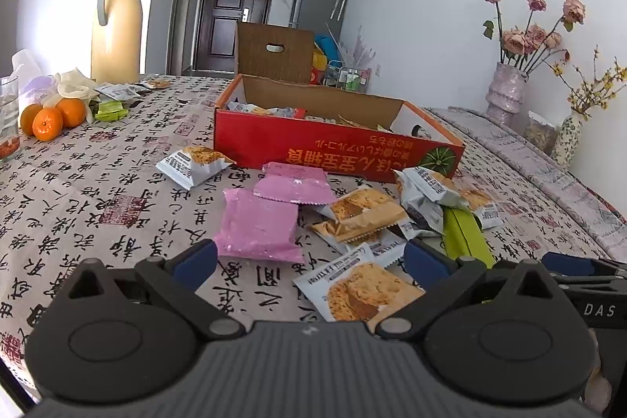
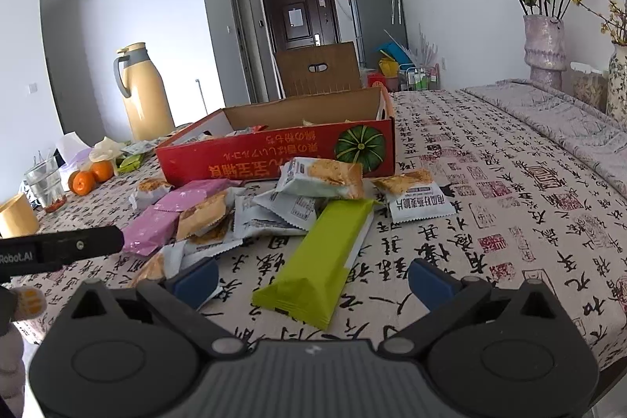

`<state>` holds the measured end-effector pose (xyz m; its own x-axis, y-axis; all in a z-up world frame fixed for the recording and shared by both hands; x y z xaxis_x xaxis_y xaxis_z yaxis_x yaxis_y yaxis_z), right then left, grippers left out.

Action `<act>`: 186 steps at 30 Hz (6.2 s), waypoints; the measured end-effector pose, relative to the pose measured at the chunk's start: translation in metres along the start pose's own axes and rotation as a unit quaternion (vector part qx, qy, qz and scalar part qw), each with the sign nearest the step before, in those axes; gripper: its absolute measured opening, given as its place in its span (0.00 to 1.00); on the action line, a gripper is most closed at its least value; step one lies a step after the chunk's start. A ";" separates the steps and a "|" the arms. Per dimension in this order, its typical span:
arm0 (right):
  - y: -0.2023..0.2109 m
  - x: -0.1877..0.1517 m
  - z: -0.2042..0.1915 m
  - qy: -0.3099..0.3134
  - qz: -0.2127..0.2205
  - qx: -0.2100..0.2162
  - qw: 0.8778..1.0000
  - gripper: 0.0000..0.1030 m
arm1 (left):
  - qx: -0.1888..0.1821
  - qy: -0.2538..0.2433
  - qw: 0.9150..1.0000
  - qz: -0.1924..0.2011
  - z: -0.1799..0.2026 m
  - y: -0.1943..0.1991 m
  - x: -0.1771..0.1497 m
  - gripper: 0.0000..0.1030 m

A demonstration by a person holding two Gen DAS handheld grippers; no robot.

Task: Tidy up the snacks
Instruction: 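Withdraw both tools from the box back toward the snack pile, then grasp the green bar packet with the right tool while the left tool grasps a cracker packet, then carry both packets into the cardboard box and open both tools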

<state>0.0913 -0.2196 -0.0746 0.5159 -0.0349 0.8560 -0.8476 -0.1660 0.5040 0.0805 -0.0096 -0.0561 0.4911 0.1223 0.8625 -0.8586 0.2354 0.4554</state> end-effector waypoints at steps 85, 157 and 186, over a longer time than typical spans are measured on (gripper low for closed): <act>-0.076 0.015 -0.007 0.076 -0.067 -0.078 0.992 0.33 | 0.018 0.024 0.999 -0.021 -0.001 -0.014 0.011 0.49; -0.198 0.178 -0.047 0.031 0.050 -0.006 0.998 0.31 | 0.042 0.025 0.999 0.021 -0.049 -0.180 0.175 0.49; -0.208 0.171 -0.021 -0.024 0.046 -0.015 0.999 1.00 | 0.066 0.033 0.996 0.051 -0.055 -0.167 0.174 1.00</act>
<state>0.3536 -0.1704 -0.0309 0.4409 -0.0953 0.8925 -0.8944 -0.1299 0.4280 0.3180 0.0257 0.0058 0.4045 0.2043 0.8914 -0.9145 0.0898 0.3944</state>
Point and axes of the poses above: each gripper's, at about its wrist camera, not at the fingertips, and y roughly against the way its jaws point, z to its right, x to its top, the point moved 8 cm from there along -y, roughly the way its jaws point, and after that the axes turned 8 degrees about -x, right-handed, at the moved point
